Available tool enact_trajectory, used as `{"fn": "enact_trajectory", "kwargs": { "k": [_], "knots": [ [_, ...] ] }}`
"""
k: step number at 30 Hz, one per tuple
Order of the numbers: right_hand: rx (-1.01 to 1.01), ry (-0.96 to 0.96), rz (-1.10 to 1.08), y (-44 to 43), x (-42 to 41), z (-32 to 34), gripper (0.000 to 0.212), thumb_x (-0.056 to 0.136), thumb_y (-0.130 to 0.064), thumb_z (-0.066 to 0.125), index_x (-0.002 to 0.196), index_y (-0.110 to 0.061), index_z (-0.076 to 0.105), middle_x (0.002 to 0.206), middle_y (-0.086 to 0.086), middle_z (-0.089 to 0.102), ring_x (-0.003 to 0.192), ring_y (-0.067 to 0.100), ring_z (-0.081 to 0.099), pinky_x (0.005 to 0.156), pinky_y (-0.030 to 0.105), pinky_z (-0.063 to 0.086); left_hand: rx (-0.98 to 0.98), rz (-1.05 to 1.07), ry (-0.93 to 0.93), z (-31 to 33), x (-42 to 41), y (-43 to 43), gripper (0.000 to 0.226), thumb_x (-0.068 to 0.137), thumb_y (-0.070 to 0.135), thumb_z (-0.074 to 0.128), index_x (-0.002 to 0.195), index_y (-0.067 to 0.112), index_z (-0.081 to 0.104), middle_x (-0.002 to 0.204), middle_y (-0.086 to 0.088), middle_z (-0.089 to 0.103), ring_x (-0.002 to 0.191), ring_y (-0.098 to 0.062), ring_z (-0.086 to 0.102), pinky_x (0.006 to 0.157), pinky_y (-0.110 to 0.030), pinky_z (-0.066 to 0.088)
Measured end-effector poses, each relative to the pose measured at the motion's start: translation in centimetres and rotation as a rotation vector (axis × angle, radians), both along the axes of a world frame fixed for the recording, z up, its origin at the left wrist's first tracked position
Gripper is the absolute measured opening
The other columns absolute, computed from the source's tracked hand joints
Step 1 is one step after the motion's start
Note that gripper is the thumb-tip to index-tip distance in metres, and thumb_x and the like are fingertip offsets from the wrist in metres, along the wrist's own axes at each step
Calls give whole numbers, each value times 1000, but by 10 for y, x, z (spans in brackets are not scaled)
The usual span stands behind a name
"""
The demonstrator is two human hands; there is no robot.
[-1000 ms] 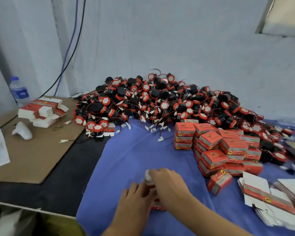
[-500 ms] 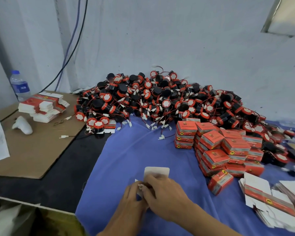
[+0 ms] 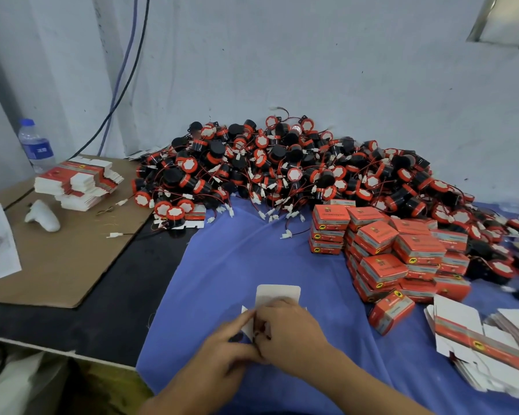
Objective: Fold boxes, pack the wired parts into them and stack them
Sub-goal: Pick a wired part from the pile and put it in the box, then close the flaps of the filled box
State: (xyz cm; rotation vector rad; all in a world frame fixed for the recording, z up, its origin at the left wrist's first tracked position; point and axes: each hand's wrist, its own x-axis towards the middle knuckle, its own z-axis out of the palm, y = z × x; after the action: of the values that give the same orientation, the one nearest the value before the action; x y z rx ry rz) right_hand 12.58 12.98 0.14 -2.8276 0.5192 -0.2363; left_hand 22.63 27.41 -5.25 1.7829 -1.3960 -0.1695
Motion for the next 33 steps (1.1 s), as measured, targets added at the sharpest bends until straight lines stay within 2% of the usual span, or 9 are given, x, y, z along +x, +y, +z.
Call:
{"fn": "enact_trajectory", "kwargs": {
  "k": [3, 6, 8, 11, 18, 24, 28, 30, 33],
  "knots": [
    [-42, 65, 98, -5, -1, -2, 28, 92, -36, 45, 97, -23, 69, 114, -6, 57, 113, 16, 42, 79, 31, 34, -130, 135, 312, 4, -8, 7, 34, 92, 5, 66, 86, 38, 72, 138, 33, 54, 124, 3, 58, 95, -11, 47],
    [-39, 5, 120, -8, -3, -2, 28, 92, -29, 47, 87, -17, 73, 104, -4, 64, 98, 16, 47, 72, 29, 32, -169, 315, 596, 11, -14, -7, 35, 94, 8, 67, 107, 40, 64, 117, 14, 71, 90, -15, 74, 88, -32, 57],
    [16, -95, 75, -4, -3, -4, 17, 85, -19, 54, 77, -17, 70, 95, -5, 65, 83, 14, 48, 65, 25, 31, -149, 368, 685, 16, -14, -18, 36, 93, 8, 69, 117, 34, 59, 116, 9, 71, 88, -20, 72, 86, -40, 58],
    [281, -315, 4, -1, -9, -10, 15, 76, -1, 58, 78, -16, 63, 103, -12, 60, 86, 8, 57, 69, 15, 45, -53, 308, 860, 20, -12, -31, 35, 94, 15, 69, 123, 32, 58, 114, 8, 72, 96, -14, 71, 77, -28, 59],
    [859, -1000, -227, -6, -38, -11, 42, 80, 27, 48, 101, -6, 61, 116, 6, 64, 115, 15, 63, 95, 25, 52, 37, 332, 710, 14, -17, -44, 28, 87, 11, 75, 104, 32, 67, 101, 13, 73, 84, -15, 70, 73, -28, 60],
    [1112, -672, -367, -28, -48, -34, 44, 84, 1, 76, 118, -25, 63, 111, 1, 69, 92, 13, 68, 79, 31, 57, 59, 270, 651, 16, -14, -46, 30, 88, 11, 72, 105, 34, 69, 105, 24, 71, 82, -7, 67, 74, -24, 58],
    [831, -574, -259, -23, -41, -44, 32, 84, -1, 76, 101, -27, 72, 96, -3, 71, 88, 22, 68, 76, 31, 58, 61, 281, 566, 17, -13, -44, 26, 87, 12, 74, 94, 37, 71, 93, 12, 73, 81, -9, 67, 75, -29, 58],
    [747, -540, -202, -30, -51, -49, 34, 82, -5, 79, 103, -32, 73, 109, -10, 69, 99, 14, 67, 81, 29, 57, 96, 213, 478, 15, -10, -38, 27, 89, 15, 71, 96, 41, 69, 92, 10, 72, 85, -8, 68, 75, -25, 57],
    [690, -346, 0, -42, -72, -48, 46, 82, -41, 78, 127, -40, 65, 146, -23, 45, 131, -4, 49, 102, 19, 47, 204, 43, 355, 11, -2, -25, 39, 85, 33, 71, 116, 52, 58, 132, 29, 53, 112, 7, 59, 90, -19, 53]
  ]
}}
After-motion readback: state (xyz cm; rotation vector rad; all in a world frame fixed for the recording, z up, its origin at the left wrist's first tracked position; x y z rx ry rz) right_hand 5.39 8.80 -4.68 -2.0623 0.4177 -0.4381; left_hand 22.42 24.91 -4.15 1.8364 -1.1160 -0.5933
